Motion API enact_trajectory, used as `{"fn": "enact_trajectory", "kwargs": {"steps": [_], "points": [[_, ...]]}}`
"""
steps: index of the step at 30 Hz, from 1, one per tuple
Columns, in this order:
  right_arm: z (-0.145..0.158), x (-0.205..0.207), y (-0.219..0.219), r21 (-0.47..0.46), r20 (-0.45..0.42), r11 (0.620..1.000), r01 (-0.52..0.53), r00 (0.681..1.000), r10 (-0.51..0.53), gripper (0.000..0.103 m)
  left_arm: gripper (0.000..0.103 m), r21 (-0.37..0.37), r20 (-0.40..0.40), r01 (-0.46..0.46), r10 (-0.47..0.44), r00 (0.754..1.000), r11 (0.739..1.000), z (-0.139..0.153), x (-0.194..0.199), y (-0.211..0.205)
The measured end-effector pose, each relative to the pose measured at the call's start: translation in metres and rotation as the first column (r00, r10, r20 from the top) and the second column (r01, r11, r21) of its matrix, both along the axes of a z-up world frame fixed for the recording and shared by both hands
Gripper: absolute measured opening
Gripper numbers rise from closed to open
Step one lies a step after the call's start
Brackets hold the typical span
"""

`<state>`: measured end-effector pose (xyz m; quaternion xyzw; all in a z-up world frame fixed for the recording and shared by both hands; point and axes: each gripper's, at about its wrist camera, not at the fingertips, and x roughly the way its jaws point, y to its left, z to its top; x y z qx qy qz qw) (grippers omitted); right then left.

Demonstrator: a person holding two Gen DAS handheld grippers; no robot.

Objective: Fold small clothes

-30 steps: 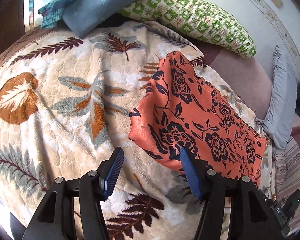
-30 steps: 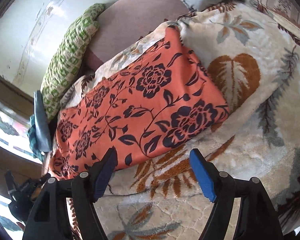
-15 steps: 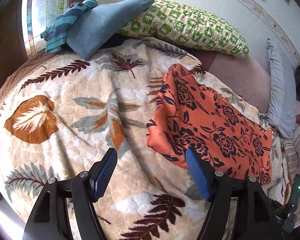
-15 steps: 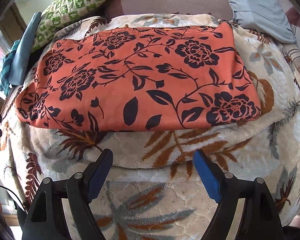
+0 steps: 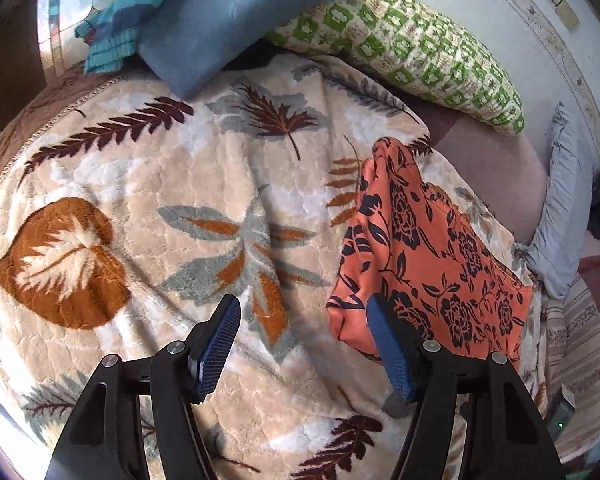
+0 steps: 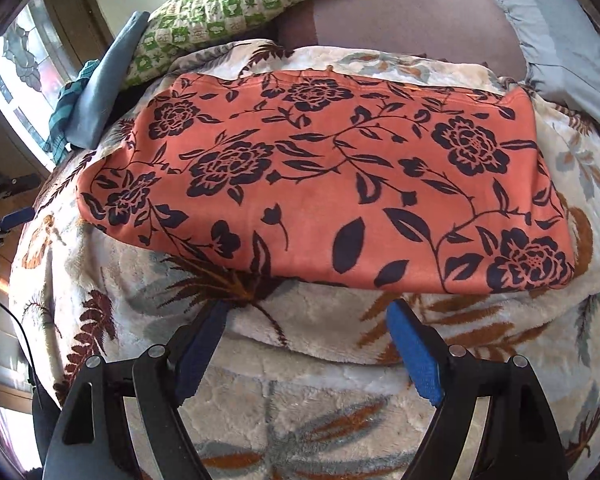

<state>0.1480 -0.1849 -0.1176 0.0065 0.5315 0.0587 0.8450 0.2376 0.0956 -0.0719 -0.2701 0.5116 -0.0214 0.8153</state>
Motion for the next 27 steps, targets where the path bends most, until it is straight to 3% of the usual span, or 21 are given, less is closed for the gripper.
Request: {"fn": "enact_trajectory", "kwargs": {"steps": [2, 6, 12, 15, 17, 21, 23, 25, 26, 27], "points": [[0.0, 0.006, 0.015, 0.012, 0.008, 0.999, -0.047, 0.999, 0.047, 0.084, 0.064, -0.047, -0.062, 0.063, -0.066, 0.996, 0.997, -0.01, 0.024, -0.002], [0.0, 0.02, 0.058, -0.027, 0.042, 0.987, -0.157, 0.987, 0.158, 0.084, 0.063, -0.016, -0.15, 0.136, -0.137, 0.979, 0.991, -0.023, 0.07, -0.01], [-0.016, 0.032, 0.129, -0.139, 0.066, 0.945, -0.296, 0.949, 0.307, 0.084, 0.063, -0.191, -0.186, 0.145, -0.18, 0.966, 0.971, -0.036, 0.132, -0.005], [-0.027, 0.028, 0.163, -0.262, 0.088, 0.896, -0.357, 0.916, 0.391, 0.084, 0.063, -0.228, -0.204, 0.136, -0.184, 0.962, 0.964, -0.049, 0.161, 0.0], [-0.035, 0.025, 0.184, -0.37, 0.103, 0.844, -0.387, 0.886, 0.451, 0.084, 0.063, -0.265, -0.207, 0.142, -0.2, 0.958, 0.954, -0.059, 0.178, 0.0], [-0.05, 0.026, 0.21, -0.545, 0.138, 0.75, -0.375, 0.842, 0.522, 0.082, 0.063, -0.274, -0.2, 0.174, -0.233, 0.952, 0.946, -0.076, 0.206, -0.004], [-0.05, 0.032, 0.209, -0.537, 0.15, 0.754, -0.379, 0.837, 0.527, 0.076, 0.063, -0.264, -0.213, 0.188, -0.247, 0.945, 0.946, -0.085, 0.218, -0.009], [-0.047, 0.04, 0.203, -0.492, 0.157, 0.778, -0.39, 0.84, 0.52, 0.06, 0.062, -0.288, -0.211, 0.184, -0.25, 0.945, 0.94, -0.094, 0.227, -0.015], [-0.045, 0.043, 0.199, -0.468, 0.163, 0.79, -0.396, 0.84, 0.517, 0.057, 0.057, -0.308, -0.193, 0.182, -0.248, 0.949, 0.934, -0.095, 0.229, -0.018], [-0.043, 0.043, 0.196, -0.443, 0.171, 0.802, -0.402, 0.84, 0.515, 0.045, 0.038, -0.313, -0.166, 0.185, -0.245, 0.955, 0.932, -0.093, 0.23, -0.022]]}}
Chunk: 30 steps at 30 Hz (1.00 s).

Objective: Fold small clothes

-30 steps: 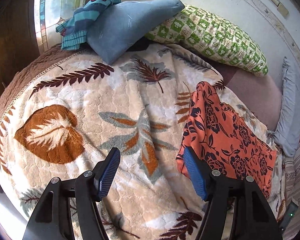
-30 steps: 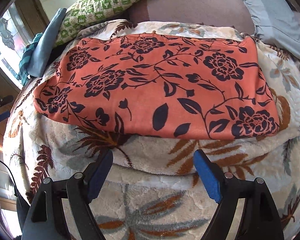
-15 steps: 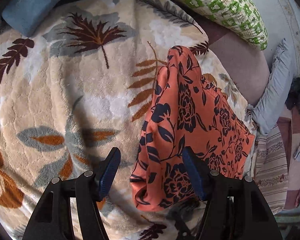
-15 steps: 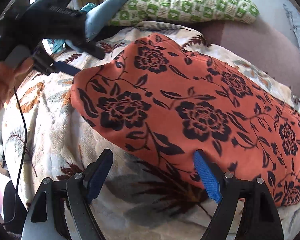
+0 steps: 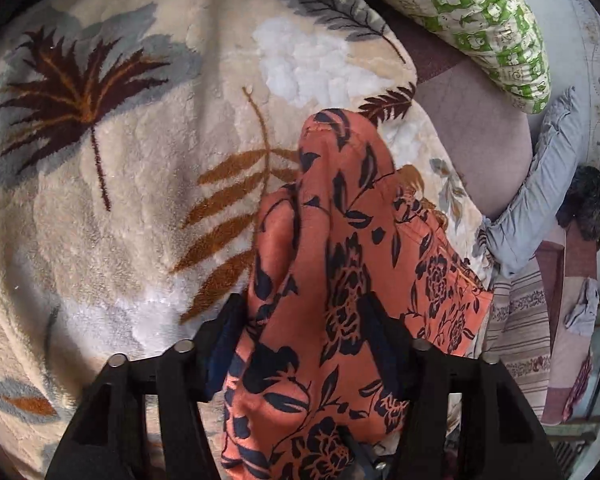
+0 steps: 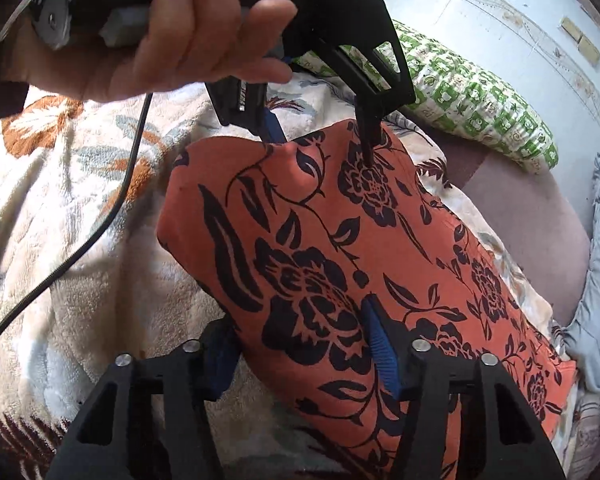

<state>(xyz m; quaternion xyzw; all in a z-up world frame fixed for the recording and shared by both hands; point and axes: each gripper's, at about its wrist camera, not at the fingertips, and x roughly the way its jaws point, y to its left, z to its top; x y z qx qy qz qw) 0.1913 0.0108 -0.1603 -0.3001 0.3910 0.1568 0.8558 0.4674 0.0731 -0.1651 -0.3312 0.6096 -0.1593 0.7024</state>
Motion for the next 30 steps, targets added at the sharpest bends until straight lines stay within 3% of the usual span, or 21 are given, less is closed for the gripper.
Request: {"fn": "enact_trajectory", "kwargs": {"steps": [1, 3, 10, 14, 18, 21, 26, 28, 30], "points": [[0.002, 0.001, -0.003, 0.019, -0.001, 1.0, -0.001, 1.0, 0.001, 0.037, 0.026, 0.005, 0.023, 0.008, -0.008, 1.0, 1.0, 0.002, -0.001, -0.007], [0.008, 0.002, -0.008, 0.058, 0.005, 0.998, 0.011, 1.0, -0.012, 0.034, 0.018, 0.022, 0.067, 0.037, -0.038, 0.997, 0.999, 0.008, -0.006, -0.019], [0.042, -0.006, -0.034, 0.205, 0.036, 0.976, 0.076, 0.996, -0.085, 0.029, 0.015, -0.026, 0.204, 0.065, -0.058, 0.977, 0.998, 0.06, -0.03, -0.054], [0.067, -0.014, -0.074, 0.339, 0.021, 0.926, 0.168, 0.982, -0.186, 0.029, 0.015, -0.025, 0.261, 0.159, -0.147, 0.954, 0.987, 0.091, -0.044, -0.1], [0.076, -0.021, -0.137, 0.486, -0.083, 0.819, 0.306, 0.949, -0.305, 0.029, 0.017, -0.001, 0.263, 0.269, -0.259, 0.929, 0.963, 0.091, -0.045, -0.172], [0.063, -0.026, -0.191, 0.578, -0.236, 0.686, 0.442, 0.895, -0.378, 0.03, 0.018, 0.011, 0.202, 0.314, -0.309, 0.929, 0.949, 0.062, -0.043, -0.233], [0.02, -0.034, -0.261, 0.642, -0.49, 0.458, 0.615, 0.789, -0.372, 0.045, 0.018, 0.142, 0.035, 0.293, -0.301, 0.953, 0.945, 0.0, -0.038, -0.289], [0.015, -0.039, -0.28, 0.659, -0.535, 0.406, 0.633, 0.774, -0.339, 0.045, 0.019, 0.14, 0.031, 0.275, -0.282, 0.959, 0.951, 0.005, -0.034, -0.29], [0.02, -0.046, -0.294, 0.686, -0.53, 0.392, 0.613, 0.79, -0.309, 0.052, 0.02, 0.113, 0.026, 0.276, -0.28, 0.96, 0.955, 0.023, -0.033, -0.287]]}}
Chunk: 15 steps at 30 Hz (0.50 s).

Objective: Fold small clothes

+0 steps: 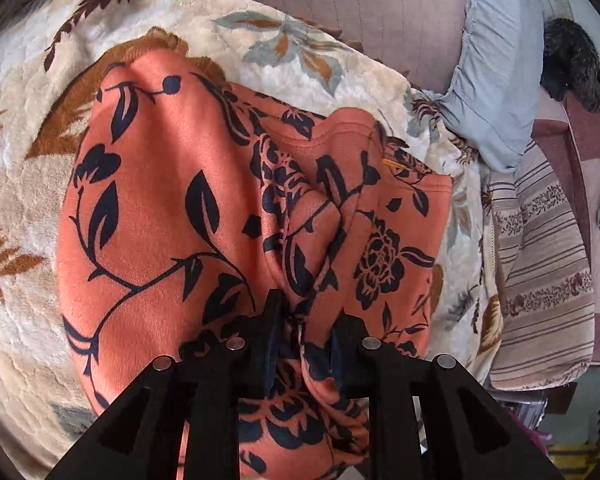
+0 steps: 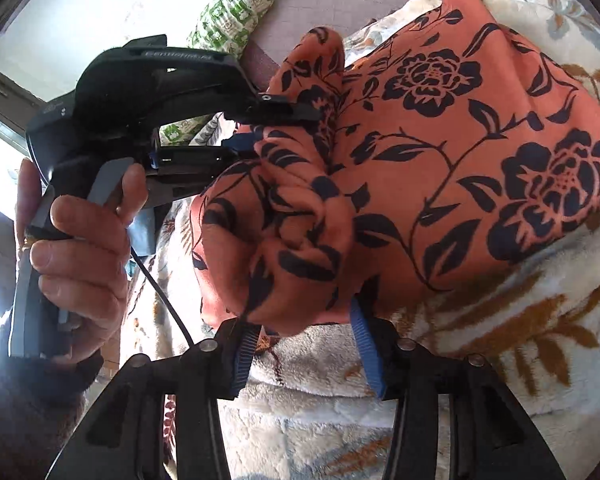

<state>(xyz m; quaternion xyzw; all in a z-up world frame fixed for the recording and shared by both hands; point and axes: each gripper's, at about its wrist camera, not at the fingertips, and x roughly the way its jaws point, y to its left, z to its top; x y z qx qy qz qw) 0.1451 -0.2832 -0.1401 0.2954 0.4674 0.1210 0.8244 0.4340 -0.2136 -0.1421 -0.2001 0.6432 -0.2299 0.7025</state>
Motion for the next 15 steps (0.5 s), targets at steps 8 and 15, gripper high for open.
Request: {"fn": "enact_trajectory", "kwargs": {"steps": [8, 15], "points": [[0.015, -0.012, -0.053, 0.169, 0.087, 0.981, 0.094, 0.99, -0.11, 0.075, 0.062, 0.11, 0.131, -0.039, 0.025, 0.991, 0.993, 0.104, 0.0, 0.012], [0.004, 0.029, -0.056, 0.234, 0.036, 0.972, 0.029, 0.999, -0.039, 0.079, 0.058, 0.318, 0.064, 0.092, -0.118, 0.991, 0.944, 0.074, 0.004, -0.072]]}}
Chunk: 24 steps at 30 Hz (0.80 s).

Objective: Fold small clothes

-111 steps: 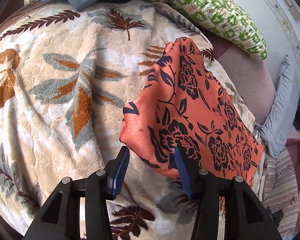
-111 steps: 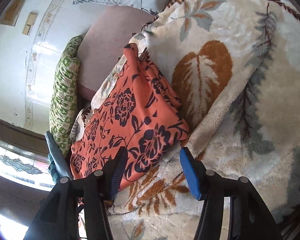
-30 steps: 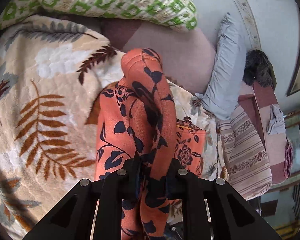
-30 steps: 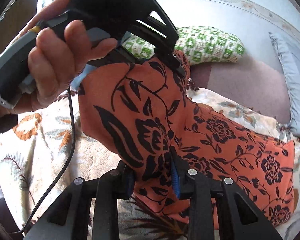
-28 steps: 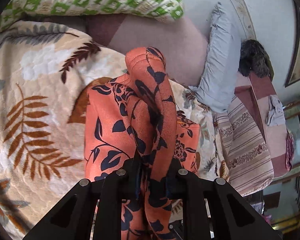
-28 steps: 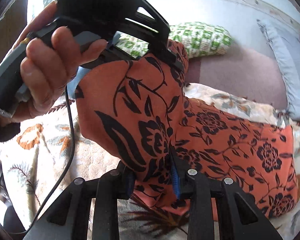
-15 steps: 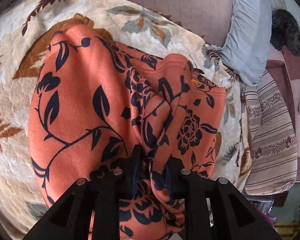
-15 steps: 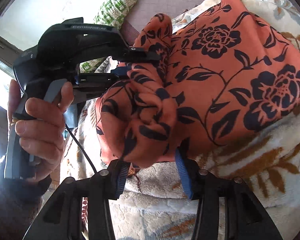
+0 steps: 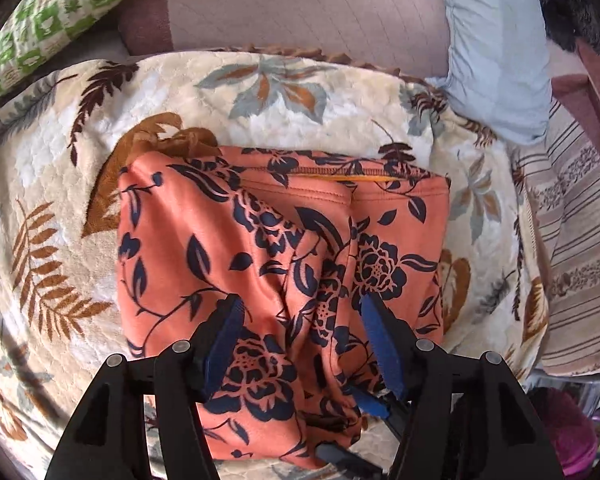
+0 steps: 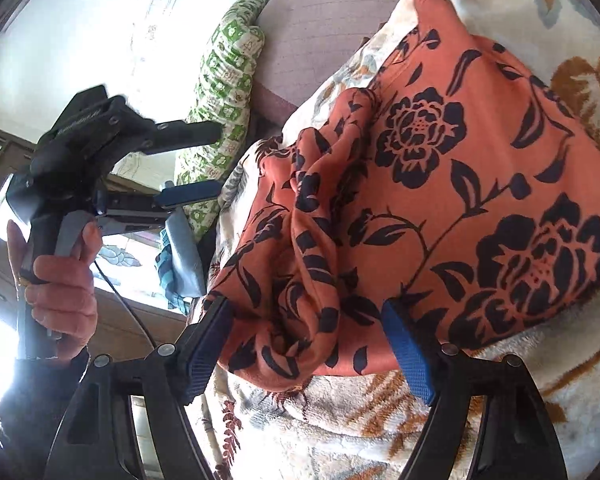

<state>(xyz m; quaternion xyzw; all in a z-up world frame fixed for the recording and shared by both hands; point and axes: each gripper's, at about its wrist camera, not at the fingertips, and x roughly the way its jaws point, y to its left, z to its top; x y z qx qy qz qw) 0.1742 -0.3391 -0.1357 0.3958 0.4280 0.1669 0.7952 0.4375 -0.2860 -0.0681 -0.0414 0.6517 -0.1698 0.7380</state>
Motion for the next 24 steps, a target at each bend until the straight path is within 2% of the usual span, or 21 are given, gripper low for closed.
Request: {"fn": "enact_trajectory", "kwargs": {"steps": [4, 7, 11, 12, 13, 14, 15, 17, 18, 19, 22, 24], "points": [[-0.008, 0.003, 0.014, -0.005, 0.014, 0.999, -0.052, 0.999, 0.052, 0.079, 0.054, 0.086, -0.019, 0.029, -0.027, 0.999, 0.996, -0.028, 0.012, -0.038], [-0.009, 0.001, 0.018, -0.041, 0.021, 0.997, -0.067, 0.997, 0.068, 0.079, 0.054, 0.104, -0.054, 0.038, -0.032, 0.998, 0.994, -0.046, 0.018, -0.055], [-0.01, 0.008, 0.022, -0.029, 0.042, 0.996, -0.083, 0.996, 0.084, 0.079, 0.054, 0.18, -0.052, 0.068, -0.059, 0.997, 0.981, -0.065, 0.021, -0.069], [-0.011, 0.01, 0.024, -0.032, 0.049, 0.996, -0.088, 0.995, 0.089, 0.079, 0.051, 0.187, -0.048, 0.071, -0.063, 0.997, 0.98, -0.069, 0.021, -0.069], [-0.012, 0.012, 0.025, -0.044, 0.05, 0.995, -0.088, 0.995, 0.09, 0.078, 0.039, 0.198, -0.04, 0.07, -0.063, 0.997, 0.978, -0.07, 0.021, -0.071], [-0.013, 0.016, 0.028, -0.045, 0.057, 0.995, -0.093, 0.994, 0.096, 0.078, 0.032, 0.21, -0.032, 0.071, -0.065, 0.997, 0.975, -0.072, 0.02, -0.07], [-0.013, 0.018, 0.031, -0.053, 0.069, 0.994, -0.094, 0.993, 0.098, 0.074, 0.021, 0.22, -0.029, 0.073, -0.068, 0.997, 0.973, -0.075, 0.02, -0.068], [-0.013, 0.02, 0.034, -0.077, 0.08, 0.992, -0.1, 0.991, 0.106, 0.058, 0.016, 0.199, -0.012, 0.048, -0.047, 0.999, 0.979, -0.076, 0.02, -0.062], [-0.013, 0.022, 0.036, -0.074, 0.081, 0.991, -0.11, 0.99, 0.116, 0.039, 0.015, 0.177, -0.001, 0.034, -0.035, 0.999, 0.984, -0.074, 0.018, -0.058], [-0.014, 0.023, 0.037, -0.074, 0.08, 0.991, -0.11, 0.99, 0.116, 0.026, 0.014, 0.162, 0.011, 0.025, -0.028, 1.0, 0.987, -0.071, 0.017, -0.055], [-0.009, 0.022, 0.031, -0.022, 0.103, 0.996, -0.086, 0.991, 0.088, 0.016, 0.014, 0.093, 0.056, 0.003, -0.008, 0.998, 0.996, -0.05, 0.01, -0.05], [0.004, 0.017, 0.021, 0.011, 0.151, 0.998, -0.056, 0.987, 0.054, 0.015, 0.013, 0.037, 0.094, -0.014, 0.011, 0.995, 0.999, -0.027, 0.007, -0.051]]}}
